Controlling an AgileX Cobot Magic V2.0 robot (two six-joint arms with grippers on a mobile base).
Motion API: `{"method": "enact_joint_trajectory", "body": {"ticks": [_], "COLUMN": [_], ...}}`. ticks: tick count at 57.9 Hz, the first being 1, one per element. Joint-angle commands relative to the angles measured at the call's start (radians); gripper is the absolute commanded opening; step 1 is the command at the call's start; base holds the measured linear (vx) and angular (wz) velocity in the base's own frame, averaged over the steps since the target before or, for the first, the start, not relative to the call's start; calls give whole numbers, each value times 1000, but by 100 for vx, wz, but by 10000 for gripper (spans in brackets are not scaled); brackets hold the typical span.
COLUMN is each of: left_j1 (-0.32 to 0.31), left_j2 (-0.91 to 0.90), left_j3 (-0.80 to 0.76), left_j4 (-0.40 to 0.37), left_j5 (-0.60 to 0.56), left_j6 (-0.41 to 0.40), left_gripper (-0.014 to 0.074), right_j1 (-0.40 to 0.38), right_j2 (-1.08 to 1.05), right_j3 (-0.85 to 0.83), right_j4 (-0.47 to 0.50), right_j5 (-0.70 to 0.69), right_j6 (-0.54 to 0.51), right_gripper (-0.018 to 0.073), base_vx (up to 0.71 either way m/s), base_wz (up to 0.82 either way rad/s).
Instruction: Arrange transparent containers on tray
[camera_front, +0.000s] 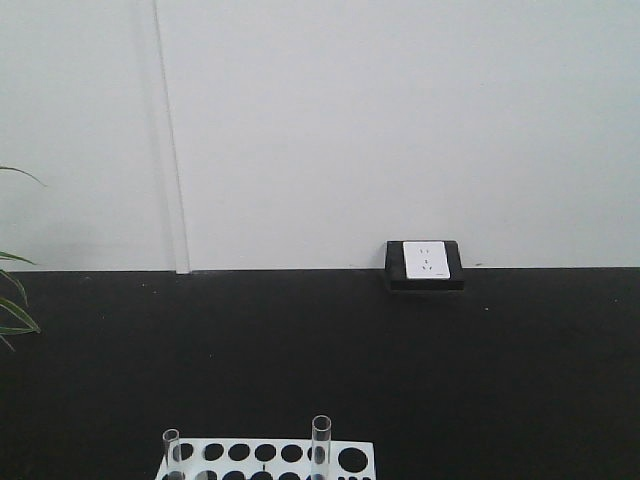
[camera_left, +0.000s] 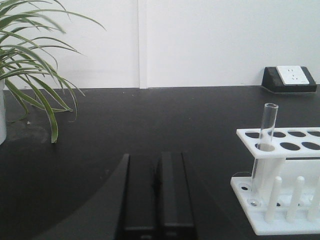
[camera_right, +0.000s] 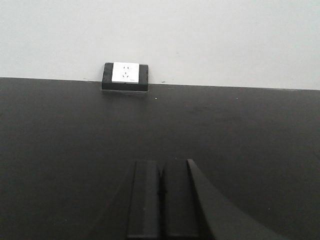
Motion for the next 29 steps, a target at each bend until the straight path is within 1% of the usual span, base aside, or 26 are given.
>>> {"method": "enact_joint_trajectory", "body": {"ticks": [1, 29], "left_j1": [4, 4], "left_j2": [-14, -14], "left_j3": [32, 32], "left_j4": [-8, -8], "left_j5": [-85, -85], "left_j6": [-2, -2], "left_gripper": [-6, -6], "right_j1": [1, 1], "right_j2": [17, 17], "right_j3": [9, 9], "right_j4": [-5, -5], "right_j5": [-80, -80], "right_j6": [-4, -4], "right_gripper": [-11, -11], "base_vx": [0, 0], "base_wz": [0, 0]}}
